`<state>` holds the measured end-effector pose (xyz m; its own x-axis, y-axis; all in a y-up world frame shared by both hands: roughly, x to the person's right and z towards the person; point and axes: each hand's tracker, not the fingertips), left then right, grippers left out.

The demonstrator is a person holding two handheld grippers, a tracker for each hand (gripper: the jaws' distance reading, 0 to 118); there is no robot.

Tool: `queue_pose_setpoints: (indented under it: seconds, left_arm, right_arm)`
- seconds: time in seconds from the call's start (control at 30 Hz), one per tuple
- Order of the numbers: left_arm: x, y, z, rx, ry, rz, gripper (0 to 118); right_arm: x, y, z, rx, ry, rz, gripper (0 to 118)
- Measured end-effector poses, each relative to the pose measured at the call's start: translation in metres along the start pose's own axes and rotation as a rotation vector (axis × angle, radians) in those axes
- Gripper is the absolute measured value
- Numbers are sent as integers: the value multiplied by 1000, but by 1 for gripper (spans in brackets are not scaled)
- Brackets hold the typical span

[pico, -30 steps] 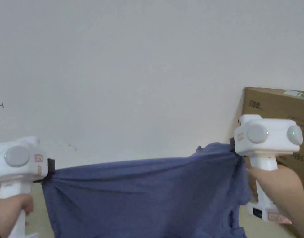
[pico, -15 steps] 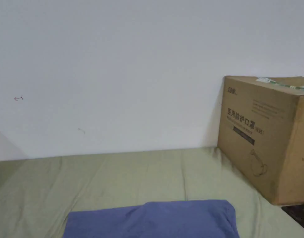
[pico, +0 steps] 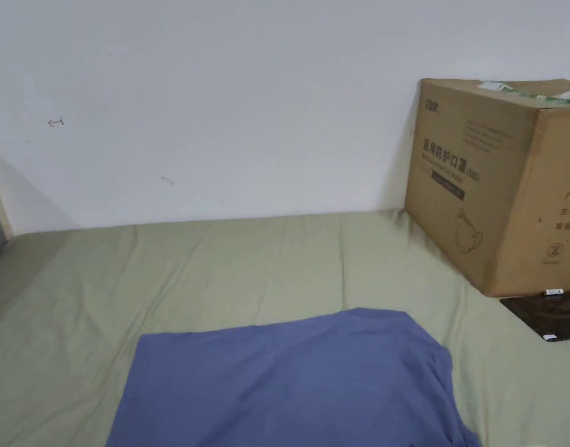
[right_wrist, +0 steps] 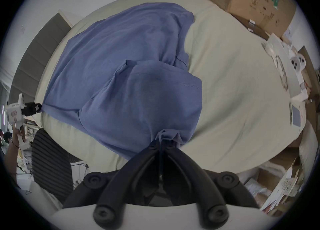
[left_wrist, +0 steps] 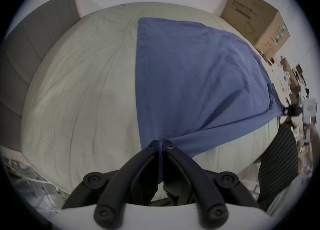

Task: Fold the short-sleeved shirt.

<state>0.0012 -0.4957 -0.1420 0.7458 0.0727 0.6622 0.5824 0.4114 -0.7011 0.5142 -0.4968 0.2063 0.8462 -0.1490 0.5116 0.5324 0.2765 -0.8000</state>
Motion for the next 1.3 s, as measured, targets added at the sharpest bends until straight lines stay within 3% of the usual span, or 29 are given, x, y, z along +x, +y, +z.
queue_pose_setpoints:
  seconds: [0.17, 0.2, 0.23, 0.27, 0.3, 0.33, 0.37, 0.4, 0.47, 0.57, 0.8, 0.83, 0.87, 0.93, 0.97, 1.0, 1.03, 1.07, 1.2, 1.3]
  left_arm:
    - [15, 8, 11, -71, -12, -73, 3]
    - [15, 10, 12, -80, -14, -84, 11]
    - [16, 12, 13, -89, -21, -87, 31]
    - [14, 14, 14, -98, -29, -80, 61]
    - [14, 13, 17, -111, -31, -67, 61]
    - [13, 12, 18, -123, -46, -50, 71]
    - [13, 11, 21, -124, -52, -41, 95]
    - [14, 10, 26, -109, -56, -35, 102]
    - [15, 15, 40, -84, -71, -8, 100]
    - [27, 23, 81, 156, -75, -1, 100]
    - [88, 20, 142, 832, -67, 87, 99]
    - [90, 20, 140, 915, -63, 85, 94]
    - [99, 19, 145, 1003, -52, 67, 75]
    - [114, 24, 150, 1069, 26, 32, 12]
    - [129, 28, 157, 1072, 61, 37, 0]
    - [135, 31, 159, 1071, 75, 44, 0]
    - [134, 33, 161, 1071, 29, 55, 0]
    - [129, 37, 158, 1053, -38, 73, 0]
    - [113, 53, 151, 969, 34, 109, 0]
    - [78, 80, 131, 604, -94, 166, 0]
  right_arm:
    - [12, -4, -3, -116, 15, -55, 0]
    - [13, -5, -3, -117, 21, -54, 1]
    - [12, -6, -2, -109, 25, -55, 6]
    - [12, -5, -1, -101, 28, -60, 37]
    - [12, -3, 0, -104, 24, -80, 37]
    - [12, -3, 1, -108, -5, -108, 49]
    - [12, -4, 3, -87, -43, -119, 87]
    - [11, -4, 7, -71, -45, -117, 98]
    - [12, 0, 19, -43, -6, -139, 98]
    - [0, 2, 52, 113, 80, -175, 98]
    - [-73, 0, 132, 941, 75, -34, 93]
    - [-86, -4, 136, 1068, 69, 6, 86]
    - [-99, -5, 138, 1163, 61, 37, 65]
    - [-124, 0, 141, 1223, -56, 45, 4]
    - [-133, 2, 142, 1246, -85, 43, 0]
    - [-137, 2, 144, 1276, -85, 26, 0]
    - [-138, 9, 144, 1265, 2, 37, 0]
    - [-140, 12, 144, 1241, 28, 37, 0]
    - [-138, 17, 141, 1191, 48, 23, 0]
    - [-133, 17, 133, 1115, 76, 10, 0]
